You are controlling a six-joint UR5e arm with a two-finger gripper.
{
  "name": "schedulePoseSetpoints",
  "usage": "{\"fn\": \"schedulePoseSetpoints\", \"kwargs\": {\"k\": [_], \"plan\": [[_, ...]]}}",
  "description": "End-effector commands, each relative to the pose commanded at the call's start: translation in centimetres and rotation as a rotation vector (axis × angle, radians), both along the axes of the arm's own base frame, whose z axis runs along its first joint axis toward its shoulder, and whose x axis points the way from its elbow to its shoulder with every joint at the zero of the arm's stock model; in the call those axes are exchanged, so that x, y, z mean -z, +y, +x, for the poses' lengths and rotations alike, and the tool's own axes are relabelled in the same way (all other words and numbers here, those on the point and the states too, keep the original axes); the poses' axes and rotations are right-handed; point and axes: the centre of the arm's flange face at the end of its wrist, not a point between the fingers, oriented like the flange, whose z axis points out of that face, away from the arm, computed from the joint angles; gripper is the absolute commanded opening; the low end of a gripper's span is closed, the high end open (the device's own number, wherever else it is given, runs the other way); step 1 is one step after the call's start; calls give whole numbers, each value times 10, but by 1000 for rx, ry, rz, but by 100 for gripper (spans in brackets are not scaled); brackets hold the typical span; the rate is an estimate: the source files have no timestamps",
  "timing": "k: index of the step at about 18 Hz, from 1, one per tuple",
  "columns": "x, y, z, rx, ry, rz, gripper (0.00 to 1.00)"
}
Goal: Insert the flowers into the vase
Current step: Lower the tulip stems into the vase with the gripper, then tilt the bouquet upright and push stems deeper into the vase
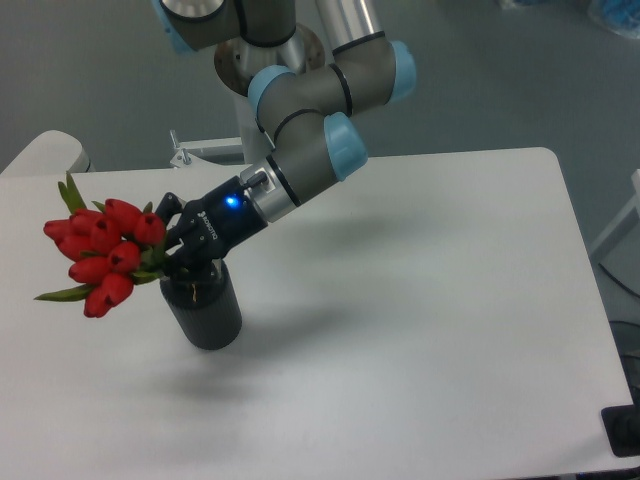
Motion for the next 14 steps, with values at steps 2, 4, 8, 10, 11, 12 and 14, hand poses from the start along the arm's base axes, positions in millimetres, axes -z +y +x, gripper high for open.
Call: {"fn": "schedulePoseSetpoints", "kwargs": {"k": [2,4,8,10,11,12,14], "plan": [[8,-7,-7,-15,0,-1,14],[10,-9,-8,-18,-4,-4,14],[12,-10,-9,-20,-7,-7,15],[14,-10,-8,-18,-2,-5,17],[15,-10,-9,-16,2,-2,19],[19,-10,-9,-14,2,-2,20],[21,-12,-9,-14,5,0,23]]}}
